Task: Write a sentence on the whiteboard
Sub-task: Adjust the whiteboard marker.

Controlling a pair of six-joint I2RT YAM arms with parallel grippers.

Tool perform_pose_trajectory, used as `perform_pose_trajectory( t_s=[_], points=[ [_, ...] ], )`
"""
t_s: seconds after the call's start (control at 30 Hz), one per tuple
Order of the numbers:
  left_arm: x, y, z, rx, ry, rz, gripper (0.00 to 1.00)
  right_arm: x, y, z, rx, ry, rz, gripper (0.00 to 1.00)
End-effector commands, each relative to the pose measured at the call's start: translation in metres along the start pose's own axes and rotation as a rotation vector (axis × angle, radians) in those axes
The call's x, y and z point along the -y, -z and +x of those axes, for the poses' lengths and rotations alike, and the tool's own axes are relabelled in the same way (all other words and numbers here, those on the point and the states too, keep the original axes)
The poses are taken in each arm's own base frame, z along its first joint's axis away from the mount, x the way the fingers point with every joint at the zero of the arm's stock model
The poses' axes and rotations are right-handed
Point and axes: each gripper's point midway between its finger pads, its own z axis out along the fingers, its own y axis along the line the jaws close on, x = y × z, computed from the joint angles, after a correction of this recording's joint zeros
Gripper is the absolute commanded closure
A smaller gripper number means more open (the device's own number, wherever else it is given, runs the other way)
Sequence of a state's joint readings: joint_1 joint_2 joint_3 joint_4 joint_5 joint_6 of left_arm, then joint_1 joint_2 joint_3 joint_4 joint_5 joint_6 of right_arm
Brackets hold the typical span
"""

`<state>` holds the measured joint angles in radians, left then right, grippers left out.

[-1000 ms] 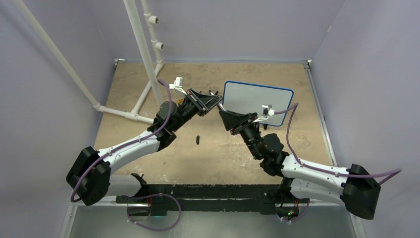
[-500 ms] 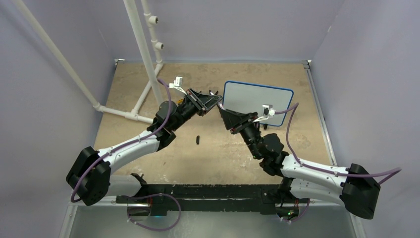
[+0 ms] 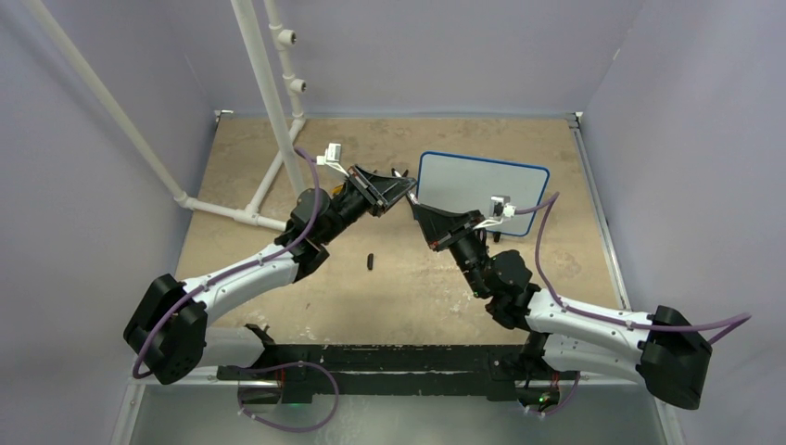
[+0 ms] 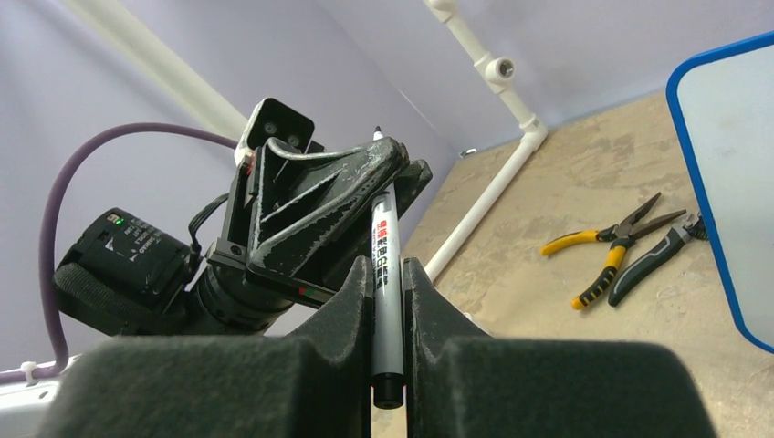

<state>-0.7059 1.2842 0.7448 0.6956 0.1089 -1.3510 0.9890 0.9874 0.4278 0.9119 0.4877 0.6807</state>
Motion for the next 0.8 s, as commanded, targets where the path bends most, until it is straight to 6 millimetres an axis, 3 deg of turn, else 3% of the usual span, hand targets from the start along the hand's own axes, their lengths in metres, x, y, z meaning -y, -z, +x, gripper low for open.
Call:
perform_pose_trajectory(
  t_s=[0.0, 0.07, 0.1, 0.2, 0.3, 0.4, 0.53, 0.63, 0.77],
  points=[
    [0.011, -0.002, 0.000, -0.020, -0.039, 0.043, 1.00, -0.016, -0.003, -0.030, 0.094, -0.032, -0.031, 1.00],
    [0.011, -0.002, 0.002, -0.030, -0.064, 0.044, 1.00, -0.014, -0.001, -0.031, 0.098, -0.019, -0.024, 1.00],
    [0.011, -0.002, 0.002, -0.034, -0.082, 0.044, 0.92, -0.013, 0.000, -0.033, 0.098, -0.008, -0.016, 1.00],
    [0.011, -0.002, 0.004, -0.053, -0.151, 0.040, 0.51, 0.002, 0.001, -0.032, 0.086, 0.043, 0.059, 1.00],
    [0.014, 0.000, 0.006, -0.084, -0.236, 0.037, 0.26, 0.016, 0.005, -0.033, 0.068, 0.107, 0.134, 1.00],
    [0.010, 0.006, 0.002, -0.095, -0.334, -0.009, 0.19, 0.029, 0.012, -0.037, 0.053, 0.181, 0.197, 1.00],
    [-0.003, 0.017, -0.010, -0.154, -0.480, -0.052, 0.16, 0.041, 0.020, -0.043, 0.032, 0.283, 0.245, 1.00],
    [-0.032, 0.021, -0.021, -0.255, -0.581, -0.139, 0.17, 0.049, 0.020, -0.049, 0.007, 0.349, 0.248, 1.00],
    [-0.055, 0.019, -0.013, -0.413, -0.717, -0.167, 0.17, 0.066, 0.012, -0.063, -0.033, 0.387, 0.175, 1.00]
  ],
)
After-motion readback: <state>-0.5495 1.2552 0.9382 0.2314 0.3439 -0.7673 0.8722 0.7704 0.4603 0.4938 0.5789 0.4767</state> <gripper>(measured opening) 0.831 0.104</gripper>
